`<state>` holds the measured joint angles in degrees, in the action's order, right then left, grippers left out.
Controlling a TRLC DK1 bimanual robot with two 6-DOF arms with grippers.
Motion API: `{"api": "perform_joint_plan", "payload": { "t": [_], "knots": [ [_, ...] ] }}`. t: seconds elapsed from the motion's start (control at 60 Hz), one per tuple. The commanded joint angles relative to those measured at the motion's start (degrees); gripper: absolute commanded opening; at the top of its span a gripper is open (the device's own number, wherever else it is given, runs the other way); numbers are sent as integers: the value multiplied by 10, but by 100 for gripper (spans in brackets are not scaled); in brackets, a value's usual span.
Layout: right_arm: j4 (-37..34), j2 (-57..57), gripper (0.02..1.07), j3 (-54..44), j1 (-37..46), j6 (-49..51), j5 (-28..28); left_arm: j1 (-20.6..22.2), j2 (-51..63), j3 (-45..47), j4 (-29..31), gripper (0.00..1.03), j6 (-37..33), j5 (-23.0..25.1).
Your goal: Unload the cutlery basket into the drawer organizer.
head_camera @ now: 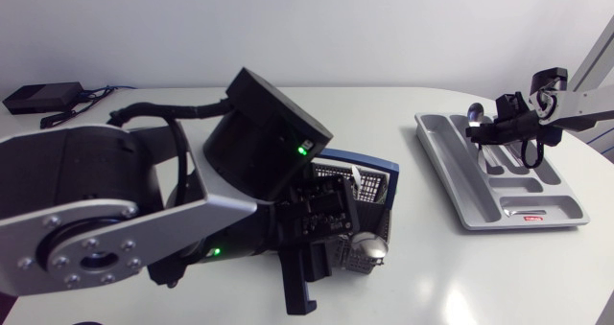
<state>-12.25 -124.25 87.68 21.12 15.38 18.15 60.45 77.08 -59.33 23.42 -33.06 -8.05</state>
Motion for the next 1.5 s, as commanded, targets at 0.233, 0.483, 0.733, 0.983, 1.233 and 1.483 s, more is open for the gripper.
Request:
{"api": "perform_joint_plan", "payload": {
  "t": [0.233,0.483,0.733,0.983,1.233,1.483],
  "knots": [
    [-2,-36,29,15,1,-9,-12,26,-11,39,-21,60,14,-5],
    [-1,-7,62,-11,2,-8,-18,50,-4,57,-75,59,24,-15],
    [18,56,66,-82,5,4,-17,75,9,86,-170,59,26,-55],
    [28,134,66,-153,-2,13,-14,78,27,87,-190,58,19,-58],
    [43,278,71,-281,-59,33,11,77,52,88,-216,52,17,-58],
    [33,392,71,-377,-124,50,14,75,68,94,-237,41,11,-58]
  ]
}}
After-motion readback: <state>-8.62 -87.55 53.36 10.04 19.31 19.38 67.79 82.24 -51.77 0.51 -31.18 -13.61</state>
